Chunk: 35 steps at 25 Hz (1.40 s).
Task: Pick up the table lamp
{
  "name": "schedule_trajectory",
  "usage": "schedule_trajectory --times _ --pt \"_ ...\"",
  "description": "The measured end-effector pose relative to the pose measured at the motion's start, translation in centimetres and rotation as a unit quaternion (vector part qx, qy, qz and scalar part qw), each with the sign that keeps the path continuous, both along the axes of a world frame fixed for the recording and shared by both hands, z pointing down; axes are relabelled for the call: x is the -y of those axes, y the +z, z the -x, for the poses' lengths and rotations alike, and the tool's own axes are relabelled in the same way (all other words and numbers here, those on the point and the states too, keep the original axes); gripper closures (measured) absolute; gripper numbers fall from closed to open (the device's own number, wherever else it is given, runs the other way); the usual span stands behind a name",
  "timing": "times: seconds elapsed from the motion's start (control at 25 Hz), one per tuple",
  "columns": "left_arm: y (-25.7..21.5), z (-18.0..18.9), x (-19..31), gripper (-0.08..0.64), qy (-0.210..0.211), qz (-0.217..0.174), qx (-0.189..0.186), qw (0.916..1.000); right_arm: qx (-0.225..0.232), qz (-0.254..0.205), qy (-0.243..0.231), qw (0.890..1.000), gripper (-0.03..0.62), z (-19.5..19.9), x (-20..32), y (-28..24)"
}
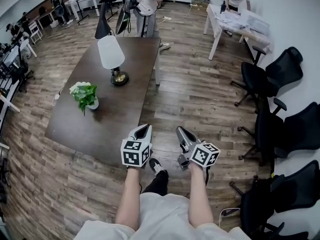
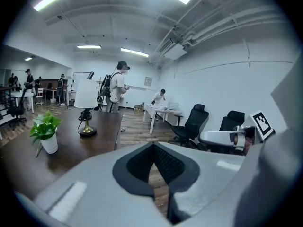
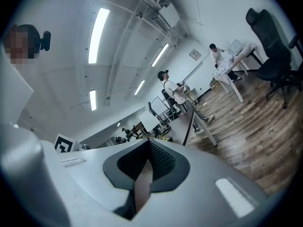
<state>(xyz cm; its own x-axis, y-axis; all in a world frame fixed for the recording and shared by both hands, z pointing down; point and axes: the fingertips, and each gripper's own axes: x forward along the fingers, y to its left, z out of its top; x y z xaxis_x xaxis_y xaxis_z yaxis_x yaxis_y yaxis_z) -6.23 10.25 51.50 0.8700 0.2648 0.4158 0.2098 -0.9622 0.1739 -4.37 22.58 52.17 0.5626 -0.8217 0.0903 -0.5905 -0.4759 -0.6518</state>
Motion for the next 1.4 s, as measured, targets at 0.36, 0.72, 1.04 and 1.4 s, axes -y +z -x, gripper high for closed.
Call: schedule_trajectory --times 0.36,0.72,1.04,1.4 --pt "1.4 -7.5 7.4 0.560 -0.033 -0.003 0.017 0.9993 -0.019 0.129 -0.070 0.989 0.565 -7.9 9.1 3.2" --pt "2.5 -14.6 14.7 0.560 -0.090 0.044 0.004 0.9950 -0.059 0.139 -0.118 0.981 0.565 -15.6 16.1 2.4" --pt "3.6 -16.5 18.2 0.560 -0.103 -0.006 0.017 0.9945 -0.087 0.202 -0.156 0.963 0.565 -18.8 21.4 5.0" --pt "5.0 -19.6 23.8 0.560 -0.187 -0.002 0.030 0.9819 -0.129 0.234 -0.231 0.936 0.565 -25.2 30.2 8.1"
